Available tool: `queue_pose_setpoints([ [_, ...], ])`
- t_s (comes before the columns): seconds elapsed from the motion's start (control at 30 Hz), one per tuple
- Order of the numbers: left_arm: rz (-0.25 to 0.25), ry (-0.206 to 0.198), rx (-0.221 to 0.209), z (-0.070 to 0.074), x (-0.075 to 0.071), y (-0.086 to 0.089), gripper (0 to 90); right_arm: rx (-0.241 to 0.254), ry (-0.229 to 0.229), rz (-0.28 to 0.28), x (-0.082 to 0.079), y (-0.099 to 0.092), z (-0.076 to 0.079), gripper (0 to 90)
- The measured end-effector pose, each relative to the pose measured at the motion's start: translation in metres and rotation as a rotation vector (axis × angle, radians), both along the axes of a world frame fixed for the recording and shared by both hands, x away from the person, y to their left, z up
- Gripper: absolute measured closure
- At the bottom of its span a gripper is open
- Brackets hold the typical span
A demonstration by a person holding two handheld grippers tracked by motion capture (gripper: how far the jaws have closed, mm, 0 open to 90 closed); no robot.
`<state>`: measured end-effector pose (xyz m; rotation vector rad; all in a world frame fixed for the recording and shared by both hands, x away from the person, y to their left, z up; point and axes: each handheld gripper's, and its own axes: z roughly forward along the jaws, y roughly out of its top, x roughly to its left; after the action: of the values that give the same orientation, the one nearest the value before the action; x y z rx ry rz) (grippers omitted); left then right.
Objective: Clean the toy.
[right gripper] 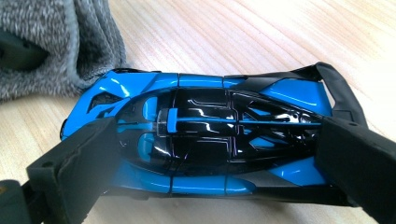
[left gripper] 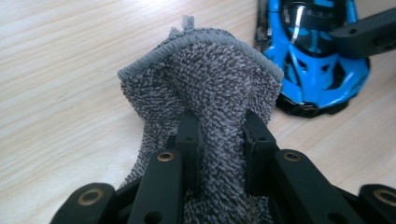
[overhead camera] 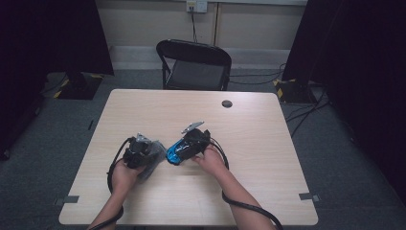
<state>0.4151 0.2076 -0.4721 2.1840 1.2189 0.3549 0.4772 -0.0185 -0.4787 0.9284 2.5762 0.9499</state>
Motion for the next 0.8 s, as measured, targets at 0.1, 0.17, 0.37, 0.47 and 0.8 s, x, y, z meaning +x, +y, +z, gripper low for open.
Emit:
queue_pose_setpoints([
  [0.1,-0.026,0.005,0.005,0.000,-0.002,-0.006,72.7,0.000,-0.001,0.000,0.000,0.000,0.000,0.0],
  [0.17,-0.035,0.005,0.006,0.000,-0.003,-0.009,72.7,0.001,0.001,-0.002,0.000,0.000,0.000,0.0],
  [0.37,-0.048,0.024,-0.009,0.001,-0.005,-0.010,72.8,0.000,0.003,-0.001,0.000,0.000,0.000,0.0],
  [0.47,-0.049,0.027,-0.021,0.000,-0.007,-0.009,72.7,0.001,0.000,-0.001,0.000,0.000,0.000,0.0],
  [0.8,-0.082,0.045,-0.032,0.001,-0.016,-0.011,72.8,0.003,-0.005,0.000,0.000,0.000,0.000,0.0],
])
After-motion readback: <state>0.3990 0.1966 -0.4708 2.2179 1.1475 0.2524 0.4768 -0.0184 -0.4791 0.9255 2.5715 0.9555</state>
